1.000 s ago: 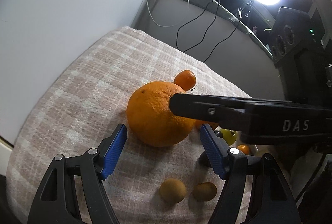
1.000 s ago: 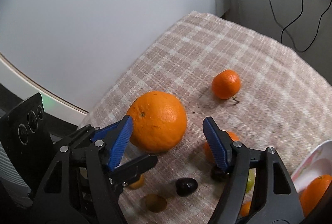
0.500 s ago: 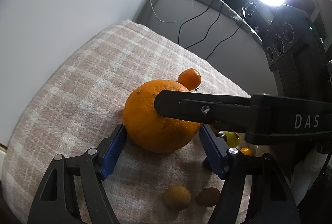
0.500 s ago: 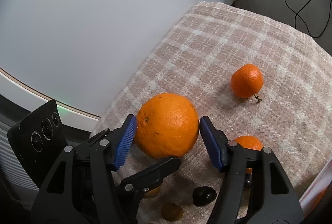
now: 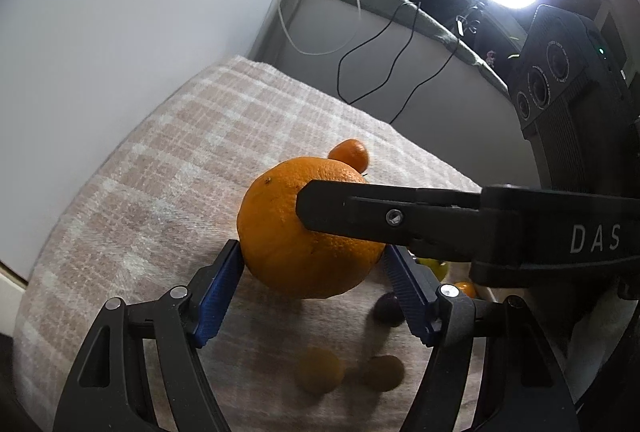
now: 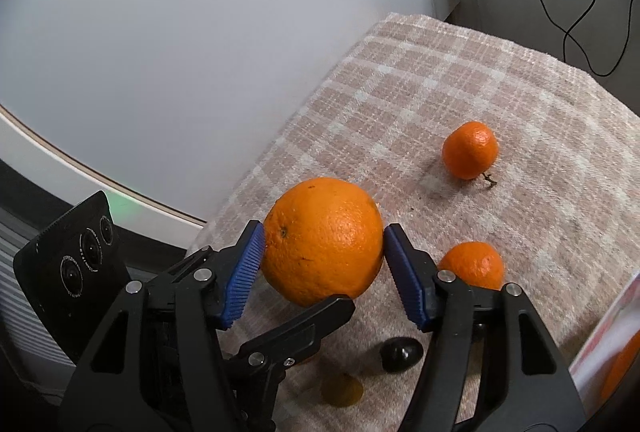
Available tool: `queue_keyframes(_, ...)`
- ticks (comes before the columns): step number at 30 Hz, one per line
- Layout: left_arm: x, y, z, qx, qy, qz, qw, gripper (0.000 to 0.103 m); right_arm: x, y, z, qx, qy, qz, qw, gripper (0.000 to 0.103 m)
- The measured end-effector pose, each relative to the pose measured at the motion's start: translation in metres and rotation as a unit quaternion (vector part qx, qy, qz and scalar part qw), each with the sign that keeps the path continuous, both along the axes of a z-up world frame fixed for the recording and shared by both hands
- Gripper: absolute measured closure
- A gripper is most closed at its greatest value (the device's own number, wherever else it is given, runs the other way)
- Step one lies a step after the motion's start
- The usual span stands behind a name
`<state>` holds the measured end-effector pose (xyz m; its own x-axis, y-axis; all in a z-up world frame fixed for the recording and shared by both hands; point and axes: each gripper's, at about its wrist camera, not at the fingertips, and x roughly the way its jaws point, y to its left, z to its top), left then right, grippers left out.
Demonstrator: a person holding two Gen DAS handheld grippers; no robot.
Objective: Organize fruits
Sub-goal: 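Close the right gripper on the second large orange and lift it, then carry the orange to the plate and lower it beside the first orange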
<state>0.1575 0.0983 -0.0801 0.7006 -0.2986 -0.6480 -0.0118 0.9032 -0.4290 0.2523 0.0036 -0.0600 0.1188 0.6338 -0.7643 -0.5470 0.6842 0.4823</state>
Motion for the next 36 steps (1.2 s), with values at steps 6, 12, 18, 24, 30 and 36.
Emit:
queue_keyframes(6, -0.008, -0.017, 0.015, 0.009, -0.016, -0.011, 0.9998, 0.032, -0.013, -0.021, 0.016, 0.011, -0.013, -0.012, 1.0, 0.038)
queue_keyframes(12, -0.016, -0.044, 0.028, 0.016, -0.031, -0.034, 0.9988, 0.032, -0.029, -0.054, 0.031, 0.017, -0.029, -0.03, 0.999, 0.038)
queue_keyframes(18, -0.017, -0.081, 0.035, 0.015, -0.039, -0.062, 0.9972, 0.032, -0.036, -0.093, 0.04, 0.014, -0.037, -0.053, 0.998, 0.038)
queue_keyframes(24, -0.01, -0.118, 0.034, 0.019, -0.037, -0.092, 0.9949, 0.032, -0.038, -0.141, 0.039, 0.016, -0.031, -0.084, 0.996, 0.038)
queue_keyframes(30, -0.001, -0.15, 0.033, 0.026, -0.032, -0.117, 0.9923, 0.032, -0.038, -0.175, 0.035, 0.019, -0.025, -0.106, 0.994, 0.038)
queue_keyframes(36, 0.005, -0.17, 0.031, 0.029, -0.028, -0.13, 0.9907, 0.032, -0.037, -0.197, 0.037, 0.006, -0.031, -0.117, 0.993, 0.038)
